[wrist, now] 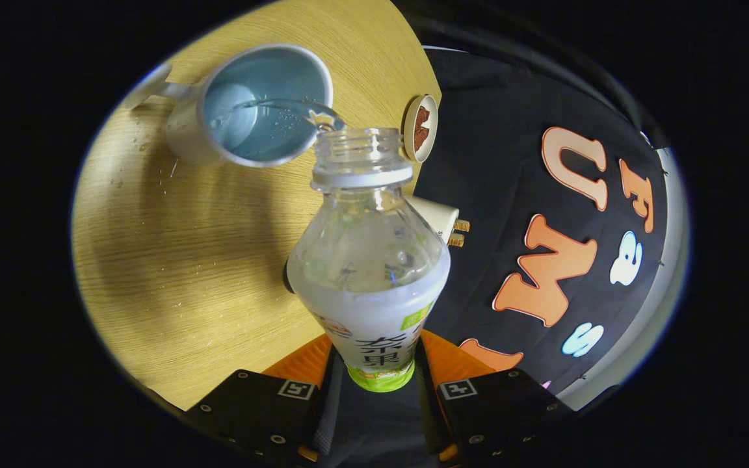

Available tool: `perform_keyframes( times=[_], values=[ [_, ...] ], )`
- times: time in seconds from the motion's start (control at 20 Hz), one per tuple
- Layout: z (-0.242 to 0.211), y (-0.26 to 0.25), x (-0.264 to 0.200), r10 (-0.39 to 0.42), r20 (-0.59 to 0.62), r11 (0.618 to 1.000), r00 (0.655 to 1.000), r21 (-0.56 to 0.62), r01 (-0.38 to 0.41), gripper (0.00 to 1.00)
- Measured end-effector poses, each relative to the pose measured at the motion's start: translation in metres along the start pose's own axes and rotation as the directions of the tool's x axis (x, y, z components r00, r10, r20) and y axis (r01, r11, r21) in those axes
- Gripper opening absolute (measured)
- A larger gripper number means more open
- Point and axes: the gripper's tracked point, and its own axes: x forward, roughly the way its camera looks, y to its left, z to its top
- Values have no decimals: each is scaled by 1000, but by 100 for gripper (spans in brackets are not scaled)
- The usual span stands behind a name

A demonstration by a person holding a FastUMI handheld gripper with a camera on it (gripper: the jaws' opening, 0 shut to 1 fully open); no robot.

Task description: Take the bottle from table, then pour the juice into the cup, finally place the bottle on the coaster

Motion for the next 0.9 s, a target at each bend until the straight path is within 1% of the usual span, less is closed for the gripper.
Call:
perform_keyframes(
  times=[0.4,0.55,0.9],
  values=[
    [1,-4,0,-1,6,999,1000,-39,2,55],
    [1,-10,0,-26,6,998,1000,-62,26,55],
    [2,-15,1,-27,11,996,1000,-90,28,55]
  ],
)
